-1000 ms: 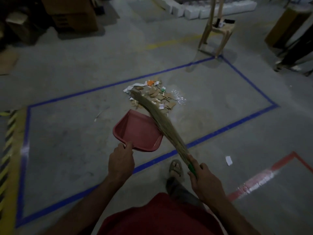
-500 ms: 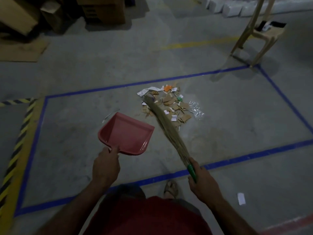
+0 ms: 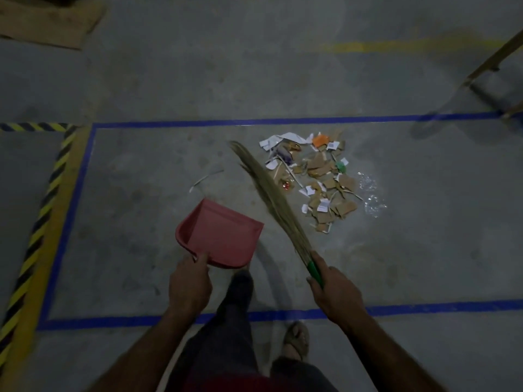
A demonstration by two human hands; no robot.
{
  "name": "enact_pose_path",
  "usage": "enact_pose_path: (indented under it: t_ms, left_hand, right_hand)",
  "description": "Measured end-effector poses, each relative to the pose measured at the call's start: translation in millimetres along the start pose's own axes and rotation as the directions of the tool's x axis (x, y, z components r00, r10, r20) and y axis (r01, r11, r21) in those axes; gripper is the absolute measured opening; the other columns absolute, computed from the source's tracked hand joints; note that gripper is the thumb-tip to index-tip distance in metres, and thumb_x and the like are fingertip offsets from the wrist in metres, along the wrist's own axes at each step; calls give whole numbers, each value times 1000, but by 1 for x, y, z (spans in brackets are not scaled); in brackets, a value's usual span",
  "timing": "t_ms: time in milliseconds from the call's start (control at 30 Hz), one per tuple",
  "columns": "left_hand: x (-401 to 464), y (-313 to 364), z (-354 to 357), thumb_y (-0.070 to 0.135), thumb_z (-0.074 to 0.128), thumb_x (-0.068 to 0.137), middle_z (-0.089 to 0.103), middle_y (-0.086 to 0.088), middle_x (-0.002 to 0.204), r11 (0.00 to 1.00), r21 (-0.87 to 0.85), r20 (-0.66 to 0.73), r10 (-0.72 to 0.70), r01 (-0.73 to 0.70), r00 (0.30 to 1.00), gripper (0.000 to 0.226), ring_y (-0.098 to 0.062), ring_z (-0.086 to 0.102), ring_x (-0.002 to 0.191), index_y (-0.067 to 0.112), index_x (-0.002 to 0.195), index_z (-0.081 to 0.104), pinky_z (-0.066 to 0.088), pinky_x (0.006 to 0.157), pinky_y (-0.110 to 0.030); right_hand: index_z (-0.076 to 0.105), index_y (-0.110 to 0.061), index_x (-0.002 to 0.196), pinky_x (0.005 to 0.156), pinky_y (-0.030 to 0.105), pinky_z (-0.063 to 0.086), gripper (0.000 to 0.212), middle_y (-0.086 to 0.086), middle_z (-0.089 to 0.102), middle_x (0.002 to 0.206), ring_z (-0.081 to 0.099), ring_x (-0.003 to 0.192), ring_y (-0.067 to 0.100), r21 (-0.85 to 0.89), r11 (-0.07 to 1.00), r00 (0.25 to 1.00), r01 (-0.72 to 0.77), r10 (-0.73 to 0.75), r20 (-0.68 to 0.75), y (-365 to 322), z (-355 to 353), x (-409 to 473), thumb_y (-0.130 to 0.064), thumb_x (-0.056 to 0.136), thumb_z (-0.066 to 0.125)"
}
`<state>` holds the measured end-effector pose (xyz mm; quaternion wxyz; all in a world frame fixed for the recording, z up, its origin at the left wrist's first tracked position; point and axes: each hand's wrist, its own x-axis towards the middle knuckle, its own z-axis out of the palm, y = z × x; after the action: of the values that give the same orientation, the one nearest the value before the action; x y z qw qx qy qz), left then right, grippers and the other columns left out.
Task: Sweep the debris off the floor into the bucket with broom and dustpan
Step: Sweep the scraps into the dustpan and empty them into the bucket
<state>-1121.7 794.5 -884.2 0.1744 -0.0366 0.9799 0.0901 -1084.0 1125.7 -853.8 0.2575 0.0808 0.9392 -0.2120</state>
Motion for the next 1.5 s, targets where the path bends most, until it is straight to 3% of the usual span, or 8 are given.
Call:
enact_pose_path:
  t_ms: [200, 300, 500, 667, 867, 1067, 1333, 1500]
  left_hand:
    - [104, -58, 19, -4, 66, 77, 57, -7, 77, 997, -28, 14, -78, 78, 997, 54, -23, 53, 63, 13, 128, 63, 36, 55, -29]
    - [149, -94, 29, 5, 53, 83, 56, -10, 77, 988, 36, 38, -155, 153, 987, 42, -29, 55, 62, 14, 122, 65, 38, 53, -32]
    - [238, -144, 69, 18, 67, 84, 48, -7, 79, 963, 83, 87, -263, 256, 961, 45, -34, 56, 64, 28, 127, 60, 45, 54, -37]
    - [287, -139, 111, 13, 70, 84, 49, -11, 79, 962, 93, 98, -264, 255, 959, 48, -36, 55, 68, 22, 130, 61, 45, 56, -38]
    - [298, -104, 122, 16, 61, 91, 41, -2, 82, 976, 52, 114, -215, 210, 970, 53, -27, 49, 70, 30, 141, 49, 39, 55, -33]
    - [306, -49, 122, 12, 59, 92, 40, 1, 81, 983, -19, 150, -178, 183, 972, 52, -19, 43, 68, 30, 140, 52, 38, 55, -33]
    - [315, -37, 129, 5, 67, 86, 39, 1, 78, 971, 48, 127, -237, 233, 963, 56, -19, 43, 64, 24, 137, 57, 32, 53, -29]
    - [314, -80, 150, 12, 66, 87, 44, -4, 81, 942, 168, 152, -315, 289, 937, 44, -23, 44, 65, 23, 130, 59, 35, 54, -31]
  right_hand:
    - [6, -34, 157, 73, 29, 50, 66, 2, 60, 114, 57, 88, 15, -12, 999, 988, 37, -35, 150, -60, 18, 153, -50, 101, 39]
    - [6, -35, 157, 78, 36, 53, 64, 6, 59, 116, 59, 93, 20, -17, 995, 972, 94, -88, 217, -100, 43, 244, -49, 102, 36]
    - [15, -26, 156, 91, 39, 48, 63, 18, 53, 130, 58, 111, 36, 90, 988, 915, 128, -152, 375, -179, 142, 434, -45, 102, 39]
    - [17, -18, 156, 100, 48, 48, 69, 21, 53, 137, 56, 120, 38, 104, 993, 878, 53, -96, 469, -161, 210, 541, -38, 98, 48]
    - [27, -19, 153, 93, 43, 51, 58, 17, 60, 125, 61, 102, 31, 159, 930, 862, -331, 230, 452, -18, 179, 521, -33, 101, 46]
    - [25, -18, 156, 67, 26, 39, 60, 17, 67, 113, 62, 85, 27, 195, 942, 942, -273, 220, 255, 76, 73, 414, -32, 102, 47]
    - [25, -37, 154, 94, 34, 46, 56, 1, 54, 139, 56, 118, 19, 313, 949, 938, -20, -91, 335, 14, 105, 421, -42, 102, 45]
    - [18, -31, 157, 90, 37, 48, 58, 16, 57, 134, 59, 112, 32, 293, 945, 855, 143, -268, 445, -84, 187, 518, -42, 104, 39]
